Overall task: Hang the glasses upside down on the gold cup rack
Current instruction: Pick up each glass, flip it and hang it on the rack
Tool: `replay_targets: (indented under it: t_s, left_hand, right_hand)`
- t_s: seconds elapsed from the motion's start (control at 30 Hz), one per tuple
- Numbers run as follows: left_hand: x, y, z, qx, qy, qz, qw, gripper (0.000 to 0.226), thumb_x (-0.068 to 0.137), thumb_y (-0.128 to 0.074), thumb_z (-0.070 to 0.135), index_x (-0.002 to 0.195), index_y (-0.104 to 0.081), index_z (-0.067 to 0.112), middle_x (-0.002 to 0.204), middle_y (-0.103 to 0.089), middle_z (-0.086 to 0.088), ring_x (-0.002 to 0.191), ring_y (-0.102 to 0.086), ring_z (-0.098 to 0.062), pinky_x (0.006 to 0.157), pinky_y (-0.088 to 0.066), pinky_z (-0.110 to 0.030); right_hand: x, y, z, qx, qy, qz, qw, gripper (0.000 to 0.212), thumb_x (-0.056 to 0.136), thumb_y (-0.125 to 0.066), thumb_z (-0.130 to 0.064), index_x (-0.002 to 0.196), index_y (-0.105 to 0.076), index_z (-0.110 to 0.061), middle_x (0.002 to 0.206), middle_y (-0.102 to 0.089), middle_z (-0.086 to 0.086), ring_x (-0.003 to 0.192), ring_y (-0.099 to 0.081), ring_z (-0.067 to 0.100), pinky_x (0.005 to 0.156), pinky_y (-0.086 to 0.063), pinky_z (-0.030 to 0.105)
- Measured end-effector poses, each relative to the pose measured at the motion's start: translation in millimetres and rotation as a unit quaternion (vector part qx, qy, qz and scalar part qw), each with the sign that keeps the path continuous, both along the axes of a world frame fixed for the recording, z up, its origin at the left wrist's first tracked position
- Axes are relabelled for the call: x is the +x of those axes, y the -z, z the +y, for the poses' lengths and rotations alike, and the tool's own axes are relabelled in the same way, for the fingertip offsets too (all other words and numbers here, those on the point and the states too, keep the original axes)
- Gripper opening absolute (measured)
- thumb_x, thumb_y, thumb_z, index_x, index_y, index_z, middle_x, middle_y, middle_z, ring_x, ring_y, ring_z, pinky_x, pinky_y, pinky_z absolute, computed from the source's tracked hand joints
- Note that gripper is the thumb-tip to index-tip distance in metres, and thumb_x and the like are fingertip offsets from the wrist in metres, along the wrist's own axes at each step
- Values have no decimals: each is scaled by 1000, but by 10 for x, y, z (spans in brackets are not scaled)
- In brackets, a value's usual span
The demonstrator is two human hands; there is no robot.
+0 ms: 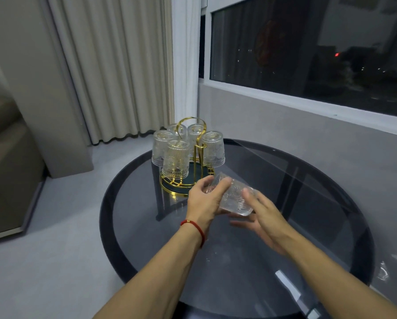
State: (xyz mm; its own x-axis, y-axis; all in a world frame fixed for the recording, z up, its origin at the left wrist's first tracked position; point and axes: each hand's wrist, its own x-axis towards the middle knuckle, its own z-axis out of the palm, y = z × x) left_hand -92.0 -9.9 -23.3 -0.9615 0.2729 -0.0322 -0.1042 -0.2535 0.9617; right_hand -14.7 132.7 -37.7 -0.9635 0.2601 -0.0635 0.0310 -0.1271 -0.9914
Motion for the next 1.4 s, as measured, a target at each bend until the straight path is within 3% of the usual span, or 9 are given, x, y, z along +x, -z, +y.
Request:
replay_targets:
  t_s: [0.1,0.17,0.27,0.33,0.4,0.53,0.83,1.1,1.4]
  left_hand:
    - [-66,-33,-61,13,7,0,1000,54,88,-75,48,132,-61,19,123,-66,0,105,-66,-9,73,-64,-39]
    - [-104,-27,-134,-97,-64,59,991,50,94,-43,68,109,-69,28,109,-68,4,102,-64,-15,84,-57,-46]
    - [-201,154,-294,-279,-186,195,922,47,99,-25,53,77,-58,28,83,-60,6,89,-58,-23,75,-43,-43]
    - [-331,380,-368,-406,-149,268,861,38,103,-32,41,100,-67,27,114,-66,-2,121,-54,-29,94,-46,-49]
    - [-425,591,-395,-538,-76,290,788,50,104,-33,45,148,-47,26,160,-41,-5,153,-24,-28,120,-28,-54]
    - [-501,795,-421,-614,-29,315,723,70,100,-23,59,162,-8,32,173,-8,-2,158,0,-25,125,-11,-57]
    - [-542,846,-402,-616,-30,316,721,74,99,-25,58,162,3,30,173,-4,-3,158,1,-27,125,-8,-57]
    - [-536,860,-402,-615,-39,319,720,78,97,-29,56,162,3,29,173,-7,-1,157,-6,-28,125,-11,-57]
    - [-520,836,-402,-619,-36,318,717,78,98,-31,55,163,2,27,173,-2,-3,158,-1,-28,125,-8,-58]
  right_hand:
    - [-126,-78,-100,-73,4,37,997,48,96,-66,-37,136,-61,-10,132,-73,17,116,-74,34,88,-63,44]
    - [-239,-157,-175,-29,56,39,997,53,96,-71,-32,142,-56,-11,141,-66,15,120,-71,28,91,-63,43]
    - [-373,-298,-217,118,147,37,981,70,93,-75,-38,153,-43,-20,155,-51,5,132,-61,25,99,-60,48]
    - [-454,-424,-240,235,173,50,955,75,90,-75,-46,154,-41,-27,159,-48,1,138,-54,23,107,-53,51]
    - [-552,-571,-246,309,192,59,930,78,89,-75,-50,155,-40,-28,160,-47,1,142,-49,23,113,-46,52]
    - [-782,-846,-286,365,205,66,906,80,89,-73,-50,158,-37,-32,162,-44,5,147,-45,25,117,-41,49]
    - [-1215,-1172,-436,489,159,45,856,82,92,-71,-43,162,-33,-22,158,-44,13,146,-42,32,116,-38,49]
    - [-1468,-1036,-506,579,90,7,811,61,99,-60,-38,155,-44,-18,143,-49,15,137,-48,33,111,-41,48]
    - [-1628,-809,-486,660,22,13,751,53,103,-52,-37,155,-43,-26,156,-44,14,147,-29,36,116,-35,56]
